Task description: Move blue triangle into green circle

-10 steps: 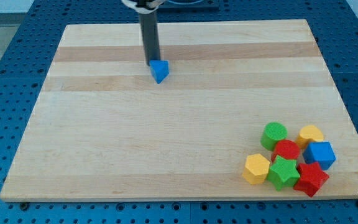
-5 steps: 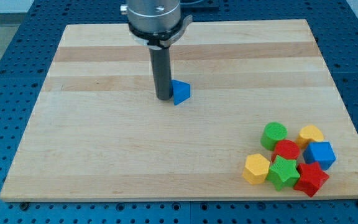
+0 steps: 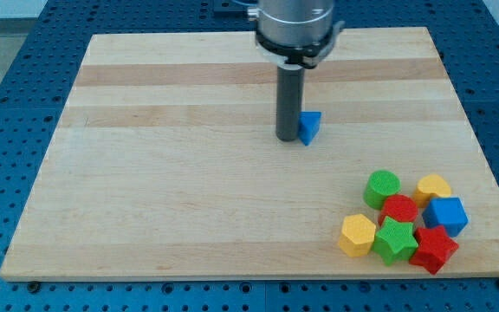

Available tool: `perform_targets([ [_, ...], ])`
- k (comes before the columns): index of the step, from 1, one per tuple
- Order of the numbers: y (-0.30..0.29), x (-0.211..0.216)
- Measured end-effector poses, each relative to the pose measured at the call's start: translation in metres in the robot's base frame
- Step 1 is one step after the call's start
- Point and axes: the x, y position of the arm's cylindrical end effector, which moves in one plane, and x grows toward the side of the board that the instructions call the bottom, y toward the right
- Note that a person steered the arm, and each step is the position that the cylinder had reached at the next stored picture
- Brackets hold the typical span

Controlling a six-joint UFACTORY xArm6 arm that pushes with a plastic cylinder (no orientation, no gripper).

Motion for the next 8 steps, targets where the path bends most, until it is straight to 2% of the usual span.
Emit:
perform_targets([
  [2,-0.007,-0.041],
  [3,0.019,-0.042],
  [4,0.041,-0.020],
  [6,0.045,0.040],
  [8,0.031,0.000],
])
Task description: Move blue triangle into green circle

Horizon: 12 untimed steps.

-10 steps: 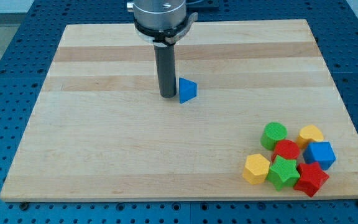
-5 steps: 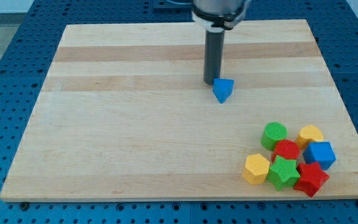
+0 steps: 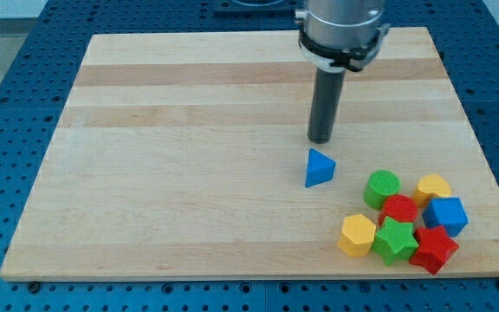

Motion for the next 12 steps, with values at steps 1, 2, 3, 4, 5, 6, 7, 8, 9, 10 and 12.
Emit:
perform_targets([
  [1,-0.011,0.011],
  [2,0.010,0.038],
  [3,0.033,0.060],
  [4,0.049,0.075],
  [5,0.040,0.059],
  [6,0.013,0.028],
  [7,-0.017,0.022],
  [8,-0.029,0.050],
  [9,-0.015,0.074],
  [10,0.014,0.074],
  [12,0.005,0.062],
])
